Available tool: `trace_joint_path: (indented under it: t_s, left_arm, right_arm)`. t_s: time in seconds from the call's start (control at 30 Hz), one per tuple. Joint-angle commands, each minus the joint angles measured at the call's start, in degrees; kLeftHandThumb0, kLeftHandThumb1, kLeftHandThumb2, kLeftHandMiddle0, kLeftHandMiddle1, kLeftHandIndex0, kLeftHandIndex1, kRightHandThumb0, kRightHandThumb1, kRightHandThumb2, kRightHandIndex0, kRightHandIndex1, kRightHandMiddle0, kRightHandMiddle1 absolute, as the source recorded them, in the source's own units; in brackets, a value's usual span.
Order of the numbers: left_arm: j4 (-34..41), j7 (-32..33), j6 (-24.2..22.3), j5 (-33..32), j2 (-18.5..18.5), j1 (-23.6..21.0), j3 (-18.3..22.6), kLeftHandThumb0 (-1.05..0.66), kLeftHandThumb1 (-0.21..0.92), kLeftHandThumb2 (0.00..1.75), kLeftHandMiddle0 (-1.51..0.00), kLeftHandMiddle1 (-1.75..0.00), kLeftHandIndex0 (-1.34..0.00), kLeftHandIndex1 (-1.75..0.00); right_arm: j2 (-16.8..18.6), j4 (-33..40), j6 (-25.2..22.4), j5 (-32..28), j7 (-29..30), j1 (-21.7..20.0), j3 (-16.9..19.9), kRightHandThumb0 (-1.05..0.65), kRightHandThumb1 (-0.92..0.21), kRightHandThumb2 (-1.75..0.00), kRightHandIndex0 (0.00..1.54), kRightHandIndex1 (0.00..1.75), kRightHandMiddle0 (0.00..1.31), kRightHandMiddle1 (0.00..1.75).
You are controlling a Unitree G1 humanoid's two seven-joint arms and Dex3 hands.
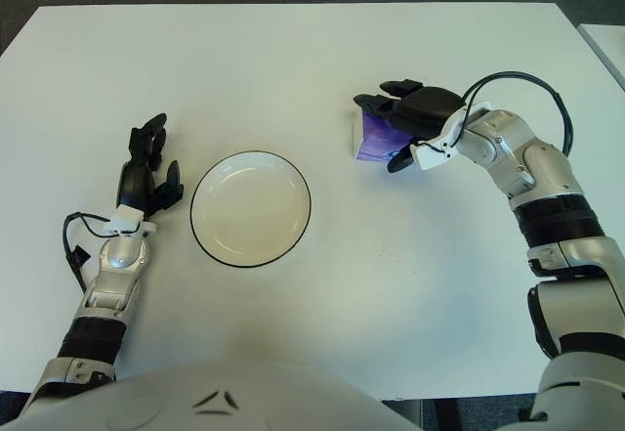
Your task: Put the tissue paper into the plate.
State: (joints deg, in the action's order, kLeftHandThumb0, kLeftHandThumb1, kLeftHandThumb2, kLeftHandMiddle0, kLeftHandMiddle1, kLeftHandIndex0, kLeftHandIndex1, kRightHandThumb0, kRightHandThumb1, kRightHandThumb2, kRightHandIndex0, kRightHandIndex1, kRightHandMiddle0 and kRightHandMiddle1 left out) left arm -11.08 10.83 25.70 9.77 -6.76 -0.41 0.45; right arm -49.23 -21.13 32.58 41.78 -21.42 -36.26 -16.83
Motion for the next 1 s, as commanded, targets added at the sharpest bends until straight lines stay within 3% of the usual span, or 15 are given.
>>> trace_joint_path:
  t_s: [0.0,0.47,0.97]
  left_arm:
    - [-5.9,0.5,-0.5,1.4,0.8,6.2,-0.7,-0.69,0.92,0.79,-0.29,-0.04,0.00,-0.71]
    - [-5.3,0.8,-0.7,1.7,0.8,6.8,-0.7,-0.70,0.92,0.79,-0.30,-0.04,0.00,-0.71]
    - [-5.4,0.5,-0.9,1.5,0.3,6.8,-0.4,-0.71,0.92,0.80,-0.30,-0.04,0.00,-0.73]
  right_arm:
    - [0.5,-1.0,0.6,1.0,1.0,-0.5,-1.0,-1.05,-0.92,-0.19,0.00,0.00,0.00,0.00]
    - [1.4,-2.5,-0.2,2.0,2.3,-0.8,-2.1,-1.05,-0.92,-0.21,0.00,0.00,0.00,0.00]
    - [2.5,-6.3,-3.7,5.3,8.0,-3.0,-2.3,-1.05,-0.92,-0.15,0.00,0.00,0.00,0.00]
